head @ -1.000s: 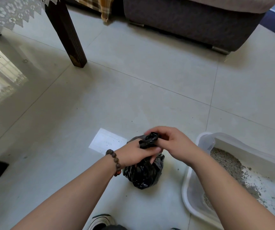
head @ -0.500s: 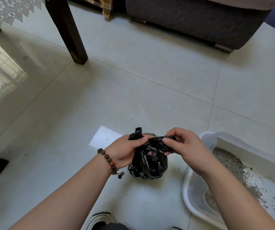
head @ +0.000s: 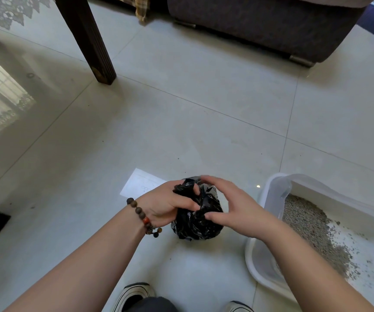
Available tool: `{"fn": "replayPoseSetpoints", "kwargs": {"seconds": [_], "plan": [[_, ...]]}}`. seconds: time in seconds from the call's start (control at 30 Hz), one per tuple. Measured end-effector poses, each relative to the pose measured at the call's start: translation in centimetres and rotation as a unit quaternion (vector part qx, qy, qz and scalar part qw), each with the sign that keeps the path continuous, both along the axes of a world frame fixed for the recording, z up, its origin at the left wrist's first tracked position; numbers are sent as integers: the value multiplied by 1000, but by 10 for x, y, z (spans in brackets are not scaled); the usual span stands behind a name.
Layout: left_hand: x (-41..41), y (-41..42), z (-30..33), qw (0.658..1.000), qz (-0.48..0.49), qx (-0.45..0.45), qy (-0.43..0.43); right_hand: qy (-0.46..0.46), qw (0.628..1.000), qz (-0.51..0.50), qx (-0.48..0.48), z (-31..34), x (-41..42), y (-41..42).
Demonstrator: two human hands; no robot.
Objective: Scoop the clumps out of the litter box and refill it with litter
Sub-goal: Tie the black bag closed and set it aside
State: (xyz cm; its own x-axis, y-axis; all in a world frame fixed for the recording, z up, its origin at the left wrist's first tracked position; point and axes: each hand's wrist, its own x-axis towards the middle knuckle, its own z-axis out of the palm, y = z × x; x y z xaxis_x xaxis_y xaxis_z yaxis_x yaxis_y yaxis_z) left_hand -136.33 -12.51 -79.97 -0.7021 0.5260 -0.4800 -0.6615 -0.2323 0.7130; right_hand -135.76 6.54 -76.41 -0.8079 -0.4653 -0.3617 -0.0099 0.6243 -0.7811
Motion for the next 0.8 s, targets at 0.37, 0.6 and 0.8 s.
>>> {"fn": "replayPoseSetpoints", "kwargs": {"seconds": [0.37,0.6,0.8], "plan": [[11,7,1,848,37,-402,345,11,995,-95,14,-17,2,-16],[13,16,9,931,150,-271,191,17,990,-138,30,-24,8,-17],[22,8,5,971,168,-115,123,40,991,-126,16,-20,11,-18]]}}
